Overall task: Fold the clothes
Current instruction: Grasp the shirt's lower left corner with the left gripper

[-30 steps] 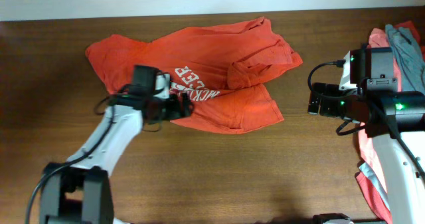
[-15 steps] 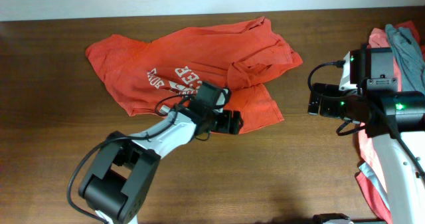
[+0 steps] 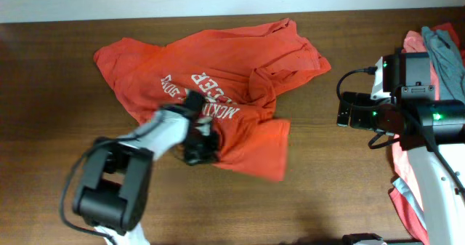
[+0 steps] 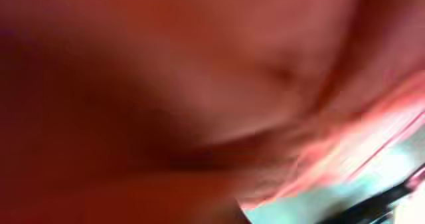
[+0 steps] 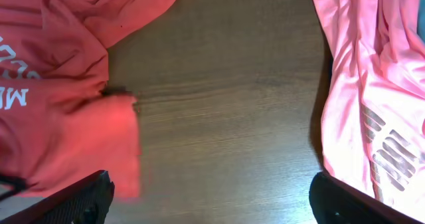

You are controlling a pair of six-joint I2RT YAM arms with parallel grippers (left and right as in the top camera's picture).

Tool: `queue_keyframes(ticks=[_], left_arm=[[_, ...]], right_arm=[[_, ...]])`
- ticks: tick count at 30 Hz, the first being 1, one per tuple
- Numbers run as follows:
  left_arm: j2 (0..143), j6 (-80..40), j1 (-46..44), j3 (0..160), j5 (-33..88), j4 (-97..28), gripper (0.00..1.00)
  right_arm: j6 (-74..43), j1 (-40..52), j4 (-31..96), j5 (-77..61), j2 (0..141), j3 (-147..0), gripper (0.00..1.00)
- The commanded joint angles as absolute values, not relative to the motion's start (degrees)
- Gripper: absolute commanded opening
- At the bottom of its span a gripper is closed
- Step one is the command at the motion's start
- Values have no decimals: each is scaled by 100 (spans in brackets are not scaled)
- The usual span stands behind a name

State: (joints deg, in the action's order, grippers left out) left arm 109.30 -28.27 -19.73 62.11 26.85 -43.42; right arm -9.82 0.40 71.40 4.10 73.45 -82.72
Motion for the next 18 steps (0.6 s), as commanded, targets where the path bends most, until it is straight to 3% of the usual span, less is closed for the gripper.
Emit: queue_keyframes(ticks=[1, 4, 11, 12, 15, 18], left_arm=[[11089, -2418, -766, 6082, 2250, -4414, 0], [11089, -2215, 309, 6152, 2274, -4375, 0], [11089, -1767, 1374, 6285, 3020, -4469, 0], [11089, -1553, 1365, 6285, 3568, -4639, 6], [11089, -1326, 1125, 6285, 3509, -5205, 25], [11089, -1315, 869, 6283, 2799, -5498, 33]], right_arm=[[-873, -8, 7181, 521, 7345, -8368, 99], [-788, -8, 7225, 523, 7345, -8368, 99], [-784, -8, 7223, 523, 7352, -8368, 99], [-770, -8, 7223, 523, 7367, -8368, 99], [-770, -8, 7225, 523, 7435, -8368, 99], [-770, -8, 7227, 521, 7509, -8368, 99]])
